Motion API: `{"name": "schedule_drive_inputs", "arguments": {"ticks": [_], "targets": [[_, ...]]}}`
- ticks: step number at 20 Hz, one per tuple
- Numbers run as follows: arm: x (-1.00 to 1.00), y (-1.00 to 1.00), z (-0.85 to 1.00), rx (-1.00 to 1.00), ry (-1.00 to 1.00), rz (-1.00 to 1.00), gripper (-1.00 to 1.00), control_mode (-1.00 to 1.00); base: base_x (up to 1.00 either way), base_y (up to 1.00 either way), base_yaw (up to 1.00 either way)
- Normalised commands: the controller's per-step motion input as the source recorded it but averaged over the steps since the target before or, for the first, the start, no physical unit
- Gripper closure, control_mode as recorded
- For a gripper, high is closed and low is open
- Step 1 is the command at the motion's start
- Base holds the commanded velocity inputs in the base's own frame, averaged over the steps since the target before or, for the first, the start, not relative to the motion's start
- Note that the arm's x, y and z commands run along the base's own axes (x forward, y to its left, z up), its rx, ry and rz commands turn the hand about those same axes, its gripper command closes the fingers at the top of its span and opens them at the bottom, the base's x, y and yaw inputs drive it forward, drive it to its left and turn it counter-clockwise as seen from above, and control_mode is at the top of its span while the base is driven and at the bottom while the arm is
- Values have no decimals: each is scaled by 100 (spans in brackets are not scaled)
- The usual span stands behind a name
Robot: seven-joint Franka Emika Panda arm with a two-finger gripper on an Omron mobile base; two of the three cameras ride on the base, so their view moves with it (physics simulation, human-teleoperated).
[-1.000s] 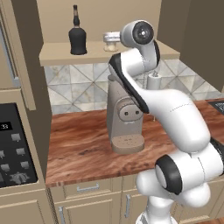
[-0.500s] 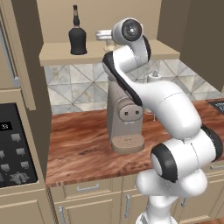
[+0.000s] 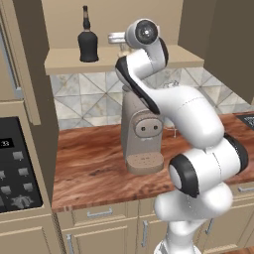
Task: Get the candle and the liquor from the cabinet and move them to the dining counter.
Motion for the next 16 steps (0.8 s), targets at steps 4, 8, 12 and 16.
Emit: {"name": "schedule_drive_inputs", "arguments": {"ticks": [4,8,12,16], "targets": [[23,0,0,0,0,0,-100,-100,0,0,0],[26,0,-6,0,0,0,-100,-100,0,0,0],[24,0,-10,0,0,0,-100,-100,0,0,0],[18,0,-17,0,0,0,-100,-100,0,0,0]]}}
